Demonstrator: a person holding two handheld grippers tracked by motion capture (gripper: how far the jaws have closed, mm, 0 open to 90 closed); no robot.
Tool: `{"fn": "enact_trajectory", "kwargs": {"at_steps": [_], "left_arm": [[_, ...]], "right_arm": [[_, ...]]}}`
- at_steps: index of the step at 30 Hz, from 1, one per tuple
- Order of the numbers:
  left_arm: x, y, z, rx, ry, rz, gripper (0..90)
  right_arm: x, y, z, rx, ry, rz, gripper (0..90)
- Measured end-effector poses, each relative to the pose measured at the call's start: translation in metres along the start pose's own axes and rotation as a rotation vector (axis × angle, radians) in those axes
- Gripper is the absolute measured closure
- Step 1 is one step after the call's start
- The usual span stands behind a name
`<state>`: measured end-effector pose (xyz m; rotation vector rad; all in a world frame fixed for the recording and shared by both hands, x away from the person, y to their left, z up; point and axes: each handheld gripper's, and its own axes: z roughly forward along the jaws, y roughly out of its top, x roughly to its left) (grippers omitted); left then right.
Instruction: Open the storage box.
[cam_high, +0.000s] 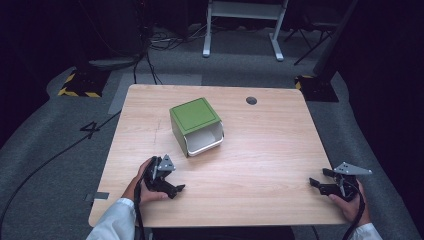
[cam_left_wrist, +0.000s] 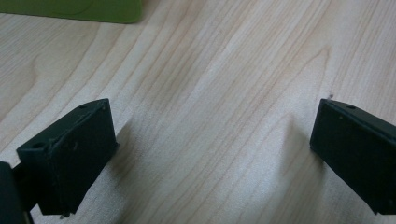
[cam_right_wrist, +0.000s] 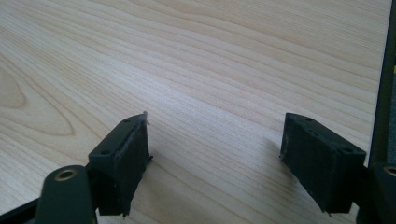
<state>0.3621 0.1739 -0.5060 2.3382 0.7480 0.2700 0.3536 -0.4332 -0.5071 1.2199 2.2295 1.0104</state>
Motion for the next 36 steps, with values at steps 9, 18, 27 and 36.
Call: {"fn": "enact_trajectory", "kwargs": {"at_steps": [9, 18, 27, 36], "left_arm": [[-0.008, 0.01, -0.007, 0.0, -0.035, 0.073, 15.9], [-0.024, 0.032, -0.019, -0.081, -0.046, 0.134, 20.6], [-0.034, 0.057, -0.025, -0.145, -0.037, 0.162, 21.6], [-0.038, 0.08, -0.023, -0.174, 0.008, 0.163, 22.3]], "right_arm": [[0.0, 0.0, 0.0, 0.0, 0.0, -0.001, 23.6], [0.0, 0.0, 0.0, 0.0, 0.0, -0.002, 23.5], [0.0, 0.0, 0.0, 0.0, 0.0, -0.002, 23.5], [0.0, 0.0, 0.0, 0.0, 0.0, -0.002, 23.6]]}}
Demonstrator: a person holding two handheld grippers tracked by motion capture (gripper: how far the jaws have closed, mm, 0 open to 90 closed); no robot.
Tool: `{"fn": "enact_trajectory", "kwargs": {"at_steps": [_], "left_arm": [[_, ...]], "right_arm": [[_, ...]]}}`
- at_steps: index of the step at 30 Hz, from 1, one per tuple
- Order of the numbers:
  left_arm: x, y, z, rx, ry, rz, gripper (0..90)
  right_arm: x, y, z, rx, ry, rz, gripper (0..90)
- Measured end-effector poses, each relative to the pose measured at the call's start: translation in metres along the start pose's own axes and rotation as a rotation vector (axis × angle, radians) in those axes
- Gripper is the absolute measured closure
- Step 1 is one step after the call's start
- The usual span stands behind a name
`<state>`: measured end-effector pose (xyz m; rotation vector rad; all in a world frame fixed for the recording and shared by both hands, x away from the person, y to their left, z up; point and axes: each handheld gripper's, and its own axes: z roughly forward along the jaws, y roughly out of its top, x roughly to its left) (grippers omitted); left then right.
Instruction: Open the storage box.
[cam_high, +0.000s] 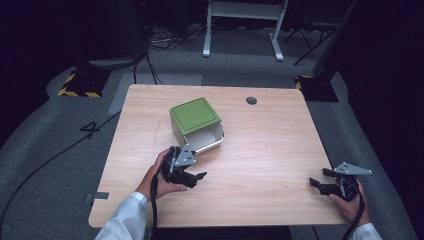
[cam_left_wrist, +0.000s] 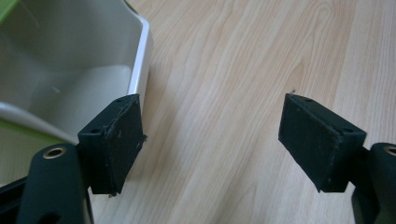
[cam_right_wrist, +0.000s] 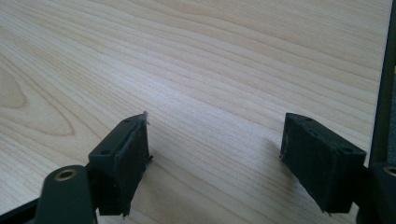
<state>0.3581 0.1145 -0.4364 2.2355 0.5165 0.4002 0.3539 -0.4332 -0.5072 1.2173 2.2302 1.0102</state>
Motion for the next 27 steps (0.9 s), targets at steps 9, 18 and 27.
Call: {"fn": "enact_trajectory", "kwargs": {"at_steps": [9, 18, 27], "left_arm": [[0.005, 0.014, 0.012, -0.004, 0.015, 0.009, 22.2], [0.011, 0.02, 0.027, 0.027, 0.026, 0.001, 22.2], [0.019, 0.014, 0.038, 0.096, 0.047, -0.037, 23.6]], "right_arm": [[0.0, 0.0, 0.0, 0.0, 0.0, 0.0, 23.5], [0.0, 0.0, 0.0, 0.0, 0.0, 0.0, 23.6], [0.0, 0.0, 0.0, 0.0, 0.0, 0.0, 23.6]]}}
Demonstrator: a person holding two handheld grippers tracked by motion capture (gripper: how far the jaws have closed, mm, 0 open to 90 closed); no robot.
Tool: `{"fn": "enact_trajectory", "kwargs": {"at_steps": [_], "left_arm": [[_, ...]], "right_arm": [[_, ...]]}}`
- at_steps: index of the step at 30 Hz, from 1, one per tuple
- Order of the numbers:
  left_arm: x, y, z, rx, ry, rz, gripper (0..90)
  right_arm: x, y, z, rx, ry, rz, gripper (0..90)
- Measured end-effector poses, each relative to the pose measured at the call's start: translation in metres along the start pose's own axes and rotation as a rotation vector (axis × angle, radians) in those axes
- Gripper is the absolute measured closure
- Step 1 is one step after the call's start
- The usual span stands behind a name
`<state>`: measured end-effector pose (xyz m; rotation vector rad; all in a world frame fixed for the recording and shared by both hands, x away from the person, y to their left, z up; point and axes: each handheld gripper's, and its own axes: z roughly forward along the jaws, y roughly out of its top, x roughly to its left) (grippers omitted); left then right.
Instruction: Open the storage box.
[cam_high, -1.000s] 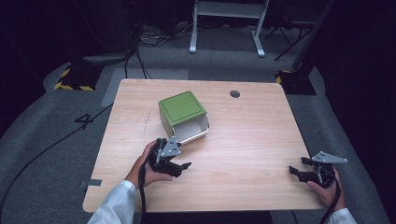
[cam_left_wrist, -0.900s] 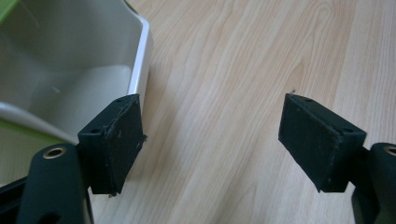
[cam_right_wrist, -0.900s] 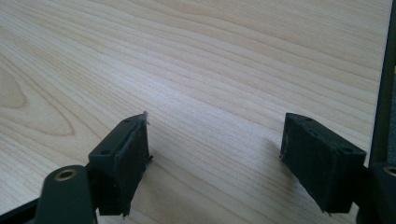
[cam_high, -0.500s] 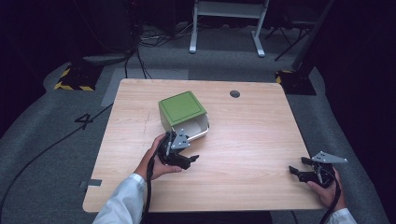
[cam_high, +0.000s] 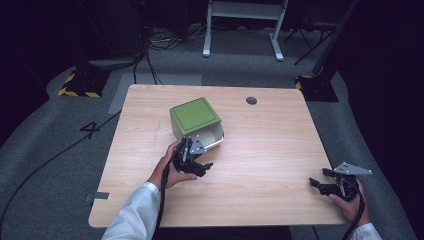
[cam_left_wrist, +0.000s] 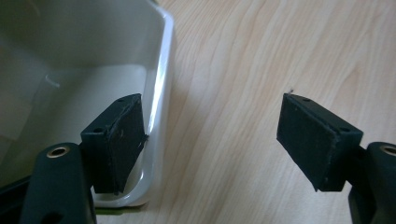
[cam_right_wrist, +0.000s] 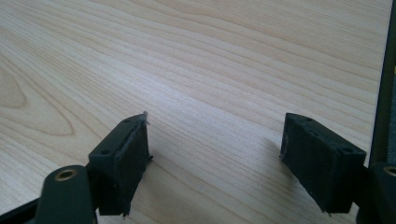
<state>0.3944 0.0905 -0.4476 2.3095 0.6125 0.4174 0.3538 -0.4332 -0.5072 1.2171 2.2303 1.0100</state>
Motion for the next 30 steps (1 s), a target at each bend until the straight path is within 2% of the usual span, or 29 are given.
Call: {"fn": "enact_trajectory", "kwargs": {"at_steps": [1, 5, 7, 11, 13, 16, 18, 23, 24, 30], "left_arm": [[0.0, -0.001, 0.001, -0.008, 0.001, -0.004, 26.9], [0.0, -0.001, 0.003, -0.005, 0.016, -0.006, 27.2], [0.0, -0.001, 0.005, 0.003, 0.048, -0.014, 31.6], [-0.001, 0.0, 0.009, 0.015, 0.085, -0.03, 28.1], [-0.001, 0.0, 0.01, 0.024, 0.086, -0.019, 28.0], [-0.001, -0.001, 0.012, 0.029, 0.119, -0.027, 35.1], [0.001, -0.001, 0.012, 0.026, 0.134, -0.035, 44.6], [0.0, -0.002, 0.016, 0.054, 0.185, -0.031, 50.8], [0.0, -0.003, 0.015, 0.052, 0.195, -0.031, 58.1], [0.001, -0.003, 0.012, 0.043, 0.178, -0.046, 65.4]], "right_arm": [[0.0, 0.0, 0.0, 0.0, 0.0, 0.0, 23.6], [0.0, 0.0, 0.0, 0.0, 0.0, 0.0, 23.6], [0.0, 0.0, 0.0, 0.0, 0.0, 0.0, 23.6], [0.0, 0.0, 0.0, 0.0, 0.0, 0.0, 23.6], [0.0, 0.0, 0.0, 0.0, 0.0, 0.0, 23.6], [0.0, 0.0, 0.0, 0.0, 0.0, 0.0, 23.6], [0.0, 0.0, 0.0, 0.0, 0.0, 0.0, 23.6], [0.0, 0.0, 0.0, 0.0, 0.0, 0.0, 23.6], [0.0, 0.0, 0.0, 0.0, 0.0, 0.0, 23.6], [0.0, 0.0, 0.0, 0.0, 0.001, 0.0, 23.6]]}}
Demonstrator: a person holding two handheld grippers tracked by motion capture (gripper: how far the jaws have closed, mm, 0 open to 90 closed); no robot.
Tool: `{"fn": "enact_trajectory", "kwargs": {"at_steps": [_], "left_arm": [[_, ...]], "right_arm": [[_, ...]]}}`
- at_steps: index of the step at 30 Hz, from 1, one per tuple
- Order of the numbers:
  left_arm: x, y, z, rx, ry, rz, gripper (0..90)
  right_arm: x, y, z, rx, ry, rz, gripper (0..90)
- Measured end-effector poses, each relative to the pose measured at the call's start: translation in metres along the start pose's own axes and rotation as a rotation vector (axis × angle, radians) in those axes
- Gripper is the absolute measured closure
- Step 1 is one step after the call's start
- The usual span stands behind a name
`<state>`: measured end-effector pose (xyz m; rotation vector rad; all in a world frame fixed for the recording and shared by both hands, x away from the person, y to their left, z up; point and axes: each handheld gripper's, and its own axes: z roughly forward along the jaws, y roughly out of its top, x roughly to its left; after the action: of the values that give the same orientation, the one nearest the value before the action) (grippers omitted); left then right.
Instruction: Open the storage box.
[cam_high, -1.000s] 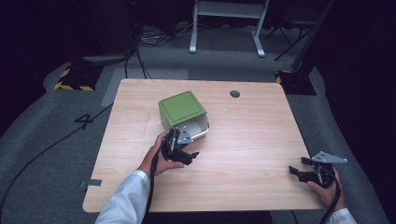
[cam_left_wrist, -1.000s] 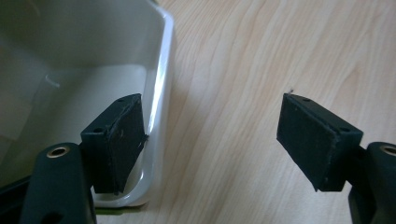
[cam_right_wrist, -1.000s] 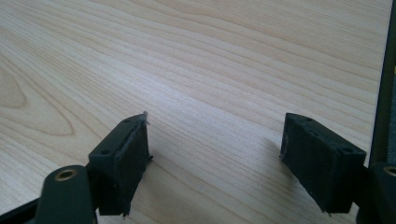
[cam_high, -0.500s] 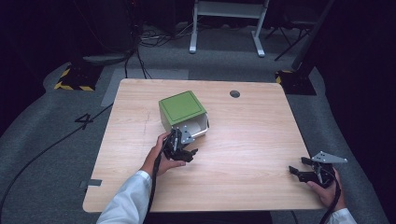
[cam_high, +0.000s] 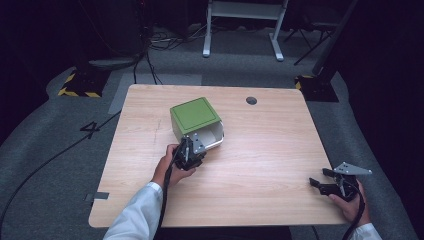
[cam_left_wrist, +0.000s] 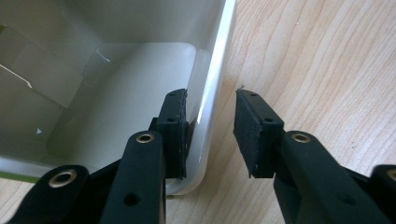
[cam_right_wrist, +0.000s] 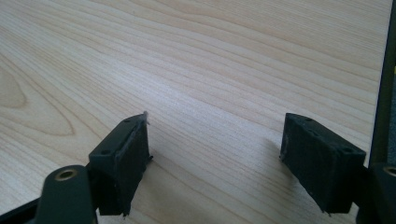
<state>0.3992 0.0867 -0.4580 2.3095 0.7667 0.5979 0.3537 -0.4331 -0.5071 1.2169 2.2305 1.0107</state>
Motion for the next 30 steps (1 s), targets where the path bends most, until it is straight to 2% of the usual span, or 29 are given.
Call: {"fn": "enact_trajectory", "kwargs": {"at_steps": [8, 12, 30], "left_arm": [[0.0, 0.001, -0.003, -0.002, -0.018, 0.002, 71.1], [0.001, 0.001, -0.006, -0.016, -0.046, -0.018, 75.0], [-0.005, 0.003, -0.014, -0.033, -0.119, -0.02, 76.7]], "right_arm": [[0.0, 0.0, 0.0, 0.0, -0.001, -0.001, 23.6], [0.0, 0.0, 0.0, 0.0, -0.001, -0.001, 23.6], [0.0, 0.0, 0.0, 0.0, -0.001, 0.0, 23.6]]}}
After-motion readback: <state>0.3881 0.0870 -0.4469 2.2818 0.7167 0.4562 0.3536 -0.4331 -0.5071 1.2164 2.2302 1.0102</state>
